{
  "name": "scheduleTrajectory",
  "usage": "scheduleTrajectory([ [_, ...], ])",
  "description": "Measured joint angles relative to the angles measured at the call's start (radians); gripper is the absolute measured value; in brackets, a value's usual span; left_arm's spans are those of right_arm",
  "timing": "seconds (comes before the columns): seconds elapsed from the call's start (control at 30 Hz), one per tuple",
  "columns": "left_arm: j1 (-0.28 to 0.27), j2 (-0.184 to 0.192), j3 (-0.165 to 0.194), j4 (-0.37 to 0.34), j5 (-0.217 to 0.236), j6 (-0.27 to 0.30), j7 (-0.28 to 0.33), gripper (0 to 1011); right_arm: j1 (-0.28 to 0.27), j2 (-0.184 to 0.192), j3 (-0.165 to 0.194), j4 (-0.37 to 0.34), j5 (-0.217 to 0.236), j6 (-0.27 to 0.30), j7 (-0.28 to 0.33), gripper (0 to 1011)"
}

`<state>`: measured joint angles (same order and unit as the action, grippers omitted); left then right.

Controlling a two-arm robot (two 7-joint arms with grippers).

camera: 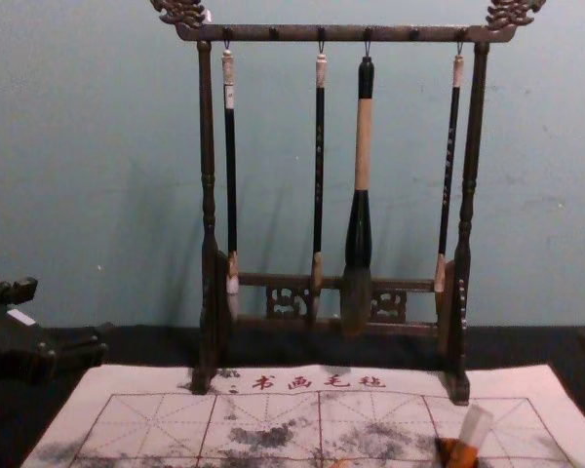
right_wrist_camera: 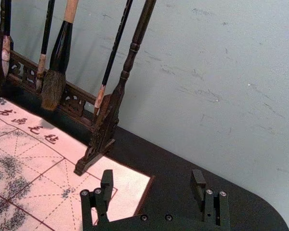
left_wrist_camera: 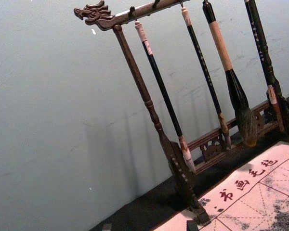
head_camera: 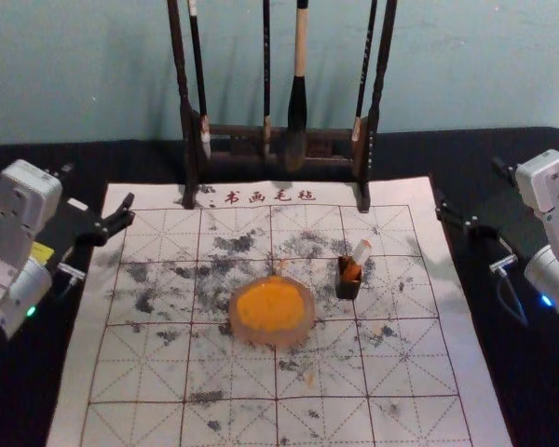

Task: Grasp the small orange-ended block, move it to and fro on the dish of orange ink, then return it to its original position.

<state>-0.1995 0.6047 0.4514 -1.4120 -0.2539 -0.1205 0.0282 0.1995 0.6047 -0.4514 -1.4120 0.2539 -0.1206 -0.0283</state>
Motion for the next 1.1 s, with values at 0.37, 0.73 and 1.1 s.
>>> scheduleTrajectory([
  [0.37, 0.000, 0.000, 0.000, 0.000, 0.000, 0.000, 0.000, 1001, 0.000, 0.000, 0.000, 0.000, 0.000, 0.000, 0.000, 1002],
  [0.73, 0.000, 0.000, 0.000, 0.000, 0.000, 0.000, 0.000, 1001, 0.000, 0.000, 0.000, 0.000, 0.000, 0.000, 0.000, 1002],
  [1.1, 0.000, 0.000, 0.000, 0.000, 0.000, 0.000, 0.000, 1001, 0.000, 0.000, 0.000, 0.000, 0.000, 0.000, 0.000, 1002],
])
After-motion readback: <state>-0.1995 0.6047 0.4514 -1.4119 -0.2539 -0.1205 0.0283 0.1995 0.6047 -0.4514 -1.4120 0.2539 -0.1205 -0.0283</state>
